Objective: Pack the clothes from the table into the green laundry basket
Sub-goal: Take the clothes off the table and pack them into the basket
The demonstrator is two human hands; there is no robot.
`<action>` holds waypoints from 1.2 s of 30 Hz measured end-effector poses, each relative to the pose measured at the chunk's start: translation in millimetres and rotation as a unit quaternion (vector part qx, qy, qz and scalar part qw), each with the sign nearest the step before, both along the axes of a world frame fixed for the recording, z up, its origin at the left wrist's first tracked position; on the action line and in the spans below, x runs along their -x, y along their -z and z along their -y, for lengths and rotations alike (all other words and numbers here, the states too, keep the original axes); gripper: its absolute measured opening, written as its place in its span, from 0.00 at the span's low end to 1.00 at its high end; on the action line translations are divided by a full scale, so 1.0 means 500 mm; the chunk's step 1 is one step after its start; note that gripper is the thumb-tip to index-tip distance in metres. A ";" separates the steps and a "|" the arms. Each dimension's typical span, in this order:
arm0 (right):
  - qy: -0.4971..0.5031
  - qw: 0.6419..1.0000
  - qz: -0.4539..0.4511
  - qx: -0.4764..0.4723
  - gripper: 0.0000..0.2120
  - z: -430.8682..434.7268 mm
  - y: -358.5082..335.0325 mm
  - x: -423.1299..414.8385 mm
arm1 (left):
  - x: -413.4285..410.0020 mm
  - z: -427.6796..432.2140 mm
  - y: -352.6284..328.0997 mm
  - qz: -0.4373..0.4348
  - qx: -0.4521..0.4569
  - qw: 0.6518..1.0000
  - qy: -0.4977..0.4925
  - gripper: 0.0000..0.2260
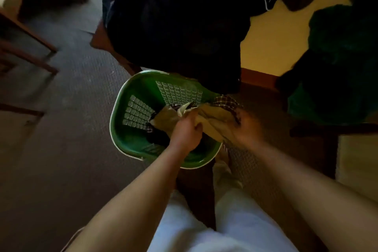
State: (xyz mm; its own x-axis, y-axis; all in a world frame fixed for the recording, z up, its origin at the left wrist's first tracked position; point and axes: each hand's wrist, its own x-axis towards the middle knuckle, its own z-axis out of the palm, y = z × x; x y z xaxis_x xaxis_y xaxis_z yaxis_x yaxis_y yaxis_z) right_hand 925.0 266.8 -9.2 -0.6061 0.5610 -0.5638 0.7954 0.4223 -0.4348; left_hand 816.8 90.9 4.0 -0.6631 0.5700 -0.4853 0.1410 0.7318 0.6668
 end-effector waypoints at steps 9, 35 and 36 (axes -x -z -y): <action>-0.206 0.974 0.084 0.040 0.60 -0.132 0.168 0.066 | -0.096 -0.095 0.134 0.077 0.002 0.982 -0.174 0.22; -0.170 0.960 -0.165 0.151 0.16 0.085 0.027 0.208 | -0.045 -0.019 0.040 0.050 -0.192 0.795 -0.573 0.14; -0.183 0.955 -0.171 0.156 0.18 0.095 0.022 0.219 | -0.035 -0.003 0.030 0.032 -0.195 0.803 -0.562 0.15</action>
